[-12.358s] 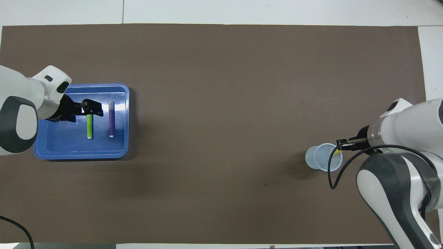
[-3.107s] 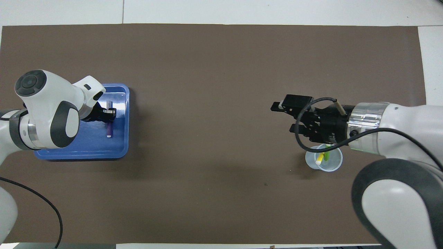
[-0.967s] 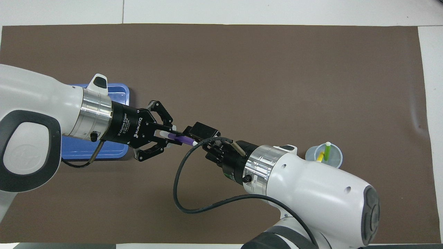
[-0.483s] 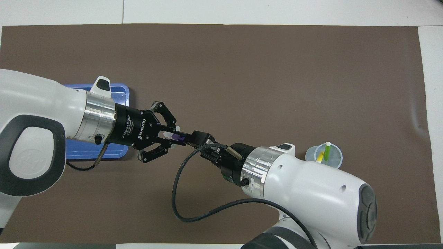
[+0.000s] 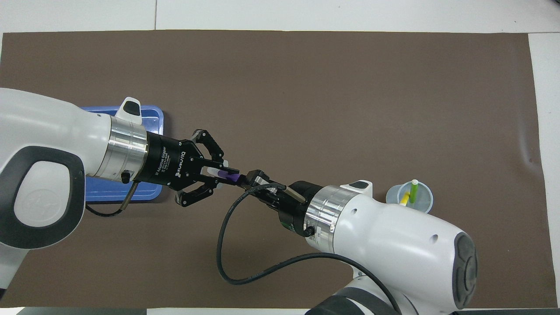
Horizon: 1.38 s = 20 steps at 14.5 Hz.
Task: Transfer and insert pens with both arms
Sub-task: 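Grasp the purple pen with the right gripper and open the left gripper, then insert the purple pen into the cup while the left gripper withdraws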
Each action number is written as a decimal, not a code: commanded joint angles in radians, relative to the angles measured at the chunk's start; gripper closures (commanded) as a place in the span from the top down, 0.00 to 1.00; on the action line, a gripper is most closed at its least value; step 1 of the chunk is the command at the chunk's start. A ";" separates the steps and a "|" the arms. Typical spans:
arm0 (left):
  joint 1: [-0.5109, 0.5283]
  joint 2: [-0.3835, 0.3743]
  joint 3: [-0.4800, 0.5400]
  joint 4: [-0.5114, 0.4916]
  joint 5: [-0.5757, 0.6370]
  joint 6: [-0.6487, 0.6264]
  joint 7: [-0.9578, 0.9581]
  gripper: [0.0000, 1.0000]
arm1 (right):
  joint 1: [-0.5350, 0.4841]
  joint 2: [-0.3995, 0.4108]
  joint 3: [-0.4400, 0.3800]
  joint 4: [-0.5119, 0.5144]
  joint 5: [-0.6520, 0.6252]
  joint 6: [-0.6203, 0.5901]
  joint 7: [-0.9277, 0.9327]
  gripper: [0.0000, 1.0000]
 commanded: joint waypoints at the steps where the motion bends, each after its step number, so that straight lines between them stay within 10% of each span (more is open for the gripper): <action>1: -0.010 -0.034 0.011 -0.034 -0.020 0.025 -0.009 0.00 | -0.018 -0.014 0.001 -0.015 -0.015 -0.045 -0.015 0.00; 5: -0.010 -0.034 0.011 -0.033 -0.020 0.026 0.003 0.00 | -0.015 -0.003 0.002 -0.018 -0.015 -0.044 -0.015 0.00; 6: -0.010 -0.030 0.013 -0.025 -0.020 0.028 0.005 0.99 | -0.017 0.003 0.001 -0.018 -0.015 -0.045 -0.021 0.00; 9: -0.010 -0.027 0.014 -0.022 -0.008 0.022 0.014 1.00 | -0.063 0.004 -0.001 -0.015 -0.024 -0.091 -0.067 0.00; 13: 0.001 -0.022 0.017 -0.005 0.072 0.000 0.129 1.00 | -0.322 0.026 -0.001 0.112 -0.231 -0.497 -0.318 0.00; 20: 0.038 0.006 0.023 0.064 0.433 -0.061 0.420 1.00 | -0.453 0.012 -0.006 0.137 -0.697 -0.801 -0.863 0.00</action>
